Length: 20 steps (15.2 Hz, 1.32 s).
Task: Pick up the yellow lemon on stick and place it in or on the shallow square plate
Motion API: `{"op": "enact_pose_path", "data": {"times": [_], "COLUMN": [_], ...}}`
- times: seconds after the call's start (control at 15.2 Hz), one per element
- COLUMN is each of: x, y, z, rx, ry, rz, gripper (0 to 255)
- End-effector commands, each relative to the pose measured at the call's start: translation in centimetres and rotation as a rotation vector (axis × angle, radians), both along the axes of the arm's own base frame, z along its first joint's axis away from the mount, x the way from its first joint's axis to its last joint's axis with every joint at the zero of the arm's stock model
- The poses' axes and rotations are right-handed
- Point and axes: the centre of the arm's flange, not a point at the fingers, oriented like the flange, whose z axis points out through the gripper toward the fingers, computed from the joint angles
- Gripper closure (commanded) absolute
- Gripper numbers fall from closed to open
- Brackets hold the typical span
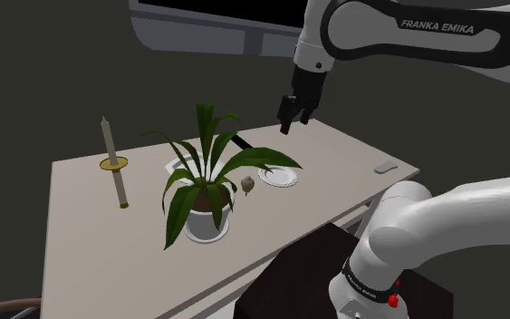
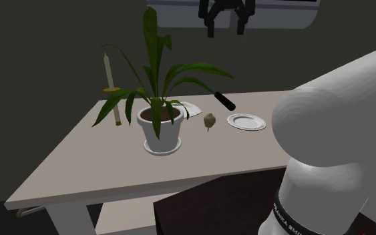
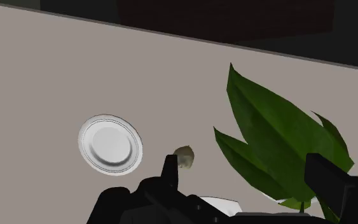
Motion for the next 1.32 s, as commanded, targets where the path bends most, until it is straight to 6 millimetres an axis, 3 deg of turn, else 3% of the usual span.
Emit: {"op": "enact_pose_path", "data": {"times": [0.0,0.66,1.25], "x": [0.0,5.5,10.8], "y": [0.0,-0.3,-1.7], "z": [0.0,-11.9,-22.2], "rx": [0.000,-0.059,-0.112], "ry": [0.000,-0.053,-0.102], "rz": [0.000,-0.127,-0.241], "gripper": [0,0,0]}}
